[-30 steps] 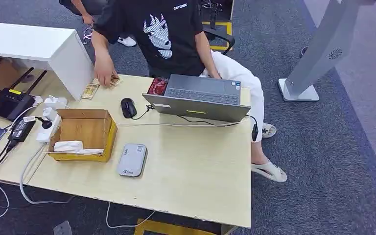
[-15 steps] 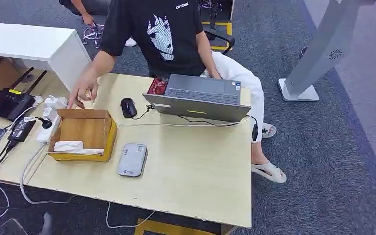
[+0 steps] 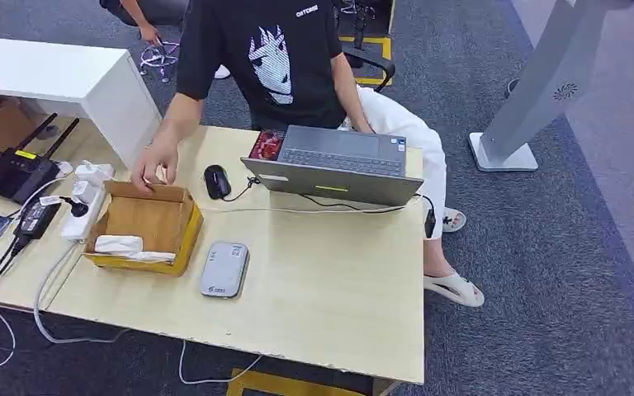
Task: Pass the card to the sensor for recognition and then transmit it.
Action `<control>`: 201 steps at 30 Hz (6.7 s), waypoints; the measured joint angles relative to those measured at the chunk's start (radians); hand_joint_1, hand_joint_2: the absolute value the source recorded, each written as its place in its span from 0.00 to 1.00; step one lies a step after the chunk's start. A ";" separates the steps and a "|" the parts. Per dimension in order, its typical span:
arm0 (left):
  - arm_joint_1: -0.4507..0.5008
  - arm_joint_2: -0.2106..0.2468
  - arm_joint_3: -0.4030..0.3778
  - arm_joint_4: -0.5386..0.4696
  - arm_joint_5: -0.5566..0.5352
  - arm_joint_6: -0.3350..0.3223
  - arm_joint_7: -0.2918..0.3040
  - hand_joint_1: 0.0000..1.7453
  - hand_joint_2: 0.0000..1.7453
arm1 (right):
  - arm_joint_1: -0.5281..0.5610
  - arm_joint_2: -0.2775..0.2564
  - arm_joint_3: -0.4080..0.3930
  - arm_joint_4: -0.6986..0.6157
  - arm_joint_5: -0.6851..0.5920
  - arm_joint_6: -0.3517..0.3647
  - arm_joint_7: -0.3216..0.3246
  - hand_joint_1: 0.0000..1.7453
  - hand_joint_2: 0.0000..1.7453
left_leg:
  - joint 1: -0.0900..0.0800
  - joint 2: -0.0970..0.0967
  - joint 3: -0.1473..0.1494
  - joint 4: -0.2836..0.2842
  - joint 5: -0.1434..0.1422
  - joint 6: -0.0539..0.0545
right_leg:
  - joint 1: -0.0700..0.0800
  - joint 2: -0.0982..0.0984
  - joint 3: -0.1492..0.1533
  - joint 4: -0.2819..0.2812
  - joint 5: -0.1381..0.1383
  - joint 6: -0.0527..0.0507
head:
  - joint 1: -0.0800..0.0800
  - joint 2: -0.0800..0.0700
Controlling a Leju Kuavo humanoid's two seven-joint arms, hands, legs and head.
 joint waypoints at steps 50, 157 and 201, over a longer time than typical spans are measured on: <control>-0.460 0.253 -0.204 0.248 -0.811 -0.388 0.290 0.00 1.00 | -0.003 0.009 -0.052 0.004 0.208 0.178 0.061 0.00 1.00 | 0.000 0.001 -0.001 0.001 0.001 -0.001 | 0.000 0.001 -0.001 0.001 0.001 -0.001 | 0.000 0.000; -0.361 0.329 -0.869 0.456 -1.550 -0.523 0.622 1.00 1.00 | -0.003 0.028 -0.219 -0.006 0.517 0.255 0.093 0.00 1.00 | 0.000 0.000 -0.001 0.001 0.001 -0.001 | 0.000 0.001 -0.002 0.001 0.001 -0.001 | 0.000 0.000; -0.389 0.304 -0.817 0.452 -1.581 -0.448 0.576 1.00 1.00 | -0.009 0.039 -0.310 -0.013 0.632 0.284 0.088 0.00 1.00 | 0.000 0.000 -0.001 0.001 0.001 -0.001 | 0.000 0.001 -0.002 0.001 0.001 -0.001 | 0.000 0.000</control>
